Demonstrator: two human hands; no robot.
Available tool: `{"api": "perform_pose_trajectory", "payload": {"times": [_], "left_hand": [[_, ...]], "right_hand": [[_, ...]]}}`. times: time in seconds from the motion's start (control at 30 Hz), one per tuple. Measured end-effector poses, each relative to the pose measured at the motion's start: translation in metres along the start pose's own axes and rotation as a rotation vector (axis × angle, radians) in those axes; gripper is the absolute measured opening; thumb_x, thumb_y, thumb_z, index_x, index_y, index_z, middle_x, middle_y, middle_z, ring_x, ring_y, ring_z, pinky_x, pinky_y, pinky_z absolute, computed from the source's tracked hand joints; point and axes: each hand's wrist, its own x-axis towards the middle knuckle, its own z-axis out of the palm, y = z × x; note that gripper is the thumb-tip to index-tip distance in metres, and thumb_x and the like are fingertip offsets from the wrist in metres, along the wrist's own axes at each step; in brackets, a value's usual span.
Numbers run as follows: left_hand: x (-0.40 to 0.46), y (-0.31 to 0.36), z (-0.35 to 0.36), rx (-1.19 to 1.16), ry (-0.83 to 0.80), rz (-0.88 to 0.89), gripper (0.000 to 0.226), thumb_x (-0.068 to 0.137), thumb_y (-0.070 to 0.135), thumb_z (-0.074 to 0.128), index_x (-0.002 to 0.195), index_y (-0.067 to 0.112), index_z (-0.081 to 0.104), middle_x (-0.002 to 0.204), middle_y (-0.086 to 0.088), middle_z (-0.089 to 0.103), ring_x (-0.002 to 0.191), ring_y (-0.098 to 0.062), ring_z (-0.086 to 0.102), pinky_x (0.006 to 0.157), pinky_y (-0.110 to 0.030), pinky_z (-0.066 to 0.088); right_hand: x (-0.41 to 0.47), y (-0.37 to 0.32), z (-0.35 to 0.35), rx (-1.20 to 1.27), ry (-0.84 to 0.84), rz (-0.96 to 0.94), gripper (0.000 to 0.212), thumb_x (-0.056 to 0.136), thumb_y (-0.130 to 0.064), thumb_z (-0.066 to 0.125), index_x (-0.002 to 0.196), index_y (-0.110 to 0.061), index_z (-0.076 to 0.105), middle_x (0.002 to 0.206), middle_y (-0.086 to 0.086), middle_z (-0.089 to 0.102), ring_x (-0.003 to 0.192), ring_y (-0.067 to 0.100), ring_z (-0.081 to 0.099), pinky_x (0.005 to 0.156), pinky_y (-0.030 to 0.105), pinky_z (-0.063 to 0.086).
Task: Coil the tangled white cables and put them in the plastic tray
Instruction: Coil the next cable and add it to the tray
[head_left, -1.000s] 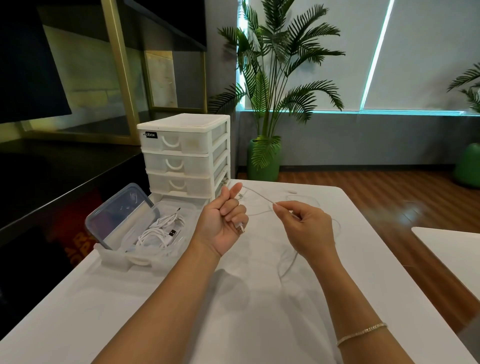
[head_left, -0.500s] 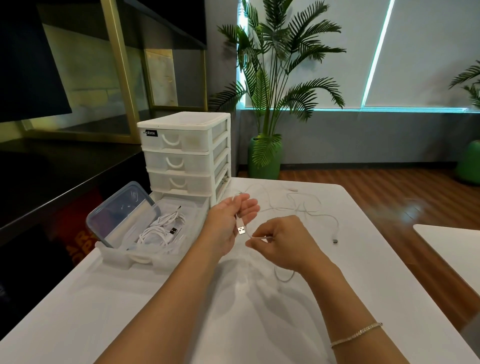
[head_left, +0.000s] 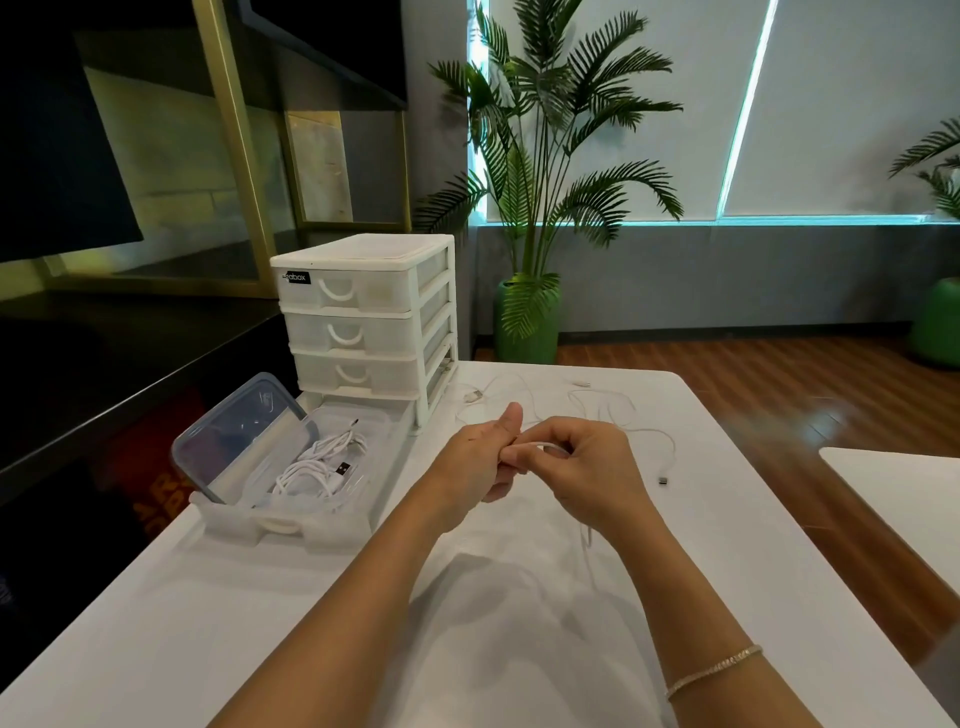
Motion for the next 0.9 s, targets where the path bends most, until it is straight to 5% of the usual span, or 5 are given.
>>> {"api": "perform_pose_trajectory", "payload": {"times": [0.2, 0.37, 0.57, 0.73, 0.9], "left_hand": [[0.0, -0.002, -0.006, -0.29, -0.248, -0.118, 0.066, 0.101, 0.035, 0.021, 0.043, 0.017, 0.046, 0.039, 0.004, 0.029, 0.032, -0.006, 0.023, 0.034, -0.015, 0.022], [-0.001, -0.001, -0.013, -0.571, -0.333, -0.163, 0.06, 0.098, 0.027, 0.02, 0.047, 0.015, 0.051, 0.038, 0.005, 0.032, 0.029, -0.005, 0.027, 0.032, -0.014, 0.023], [-0.001, -0.003, -0.015, -0.754, -0.318, -0.165, 0.049, 0.095, 0.018, 0.024, 0.062, 0.009, 0.059, 0.045, 0.003, 0.037, 0.034, -0.007, 0.035, 0.034, -0.016, 0.031], [-0.004, -0.002, -0.007, -0.81, -0.351, -0.133, 0.034, 0.093, 0.022, 0.033, 0.074, 0.008, 0.058, 0.051, 0.002, 0.044, 0.042, -0.007, 0.043, 0.039, -0.016, 0.036], [-0.002, -0.006, 0.001, -0.803, -0.312, -0.084, 0.051, 0.096, 0.025, 0.033, 0.066, 0.012, 0.072, 0.055, 0.0, 0.056, 0.051, -0.01, 0.055, 0.053, -0.02, 0.051]], "right_hand": [[0.003, 0.001, 0.002, 0.118, 0.111, 0.043, 0.011, 0.074, -0.024, 0.075, 0.066, -0.027, 0.067, 0.071, 0.009, 0.069, 0.07, 0.027, 0.06, 0.07, 0.037, 0.052], [0.004, 0.002, 0.002, 0.155, 0.072, 0.073, 0.015, 0.084, -0.031, 0.063, 0.069, -0.033, 0.067, 0.063, -0.019, 0.065, 0.067, 0.001, 0.058, 0.067, 0.024, 0.048], [0.004, 0.001, 0.004, 0.074, 0.031, 0.065, 0.023, 0.092, -0.022, 0.052, 0.106, -0.017, 0.07, 0.095, -0.013, 0.064, 0.094, 0.005, 0.058, 0.09, 0.024, 0.046], [0.005, 0.004, 0.004, -0.009, 0.132, 0.021, 0.022, 0.094, -0.018, 0.049, 0.1, -0.016, 0.07, 0.088, -0.009, 0.065, 0.078, 0.0, 0.058, 0.074, 0.01, 0.043], [0.005, 0.006, 0.009, 0.013, 0.232, 0.051, 0.017, 0.095, -0.018, 0.046, 0.084, -0.023, 0.058, 0.072, -0.019, 0.056, 0.069, 0.0, 0.055, 0.061, 0.008, 0.043]]}}
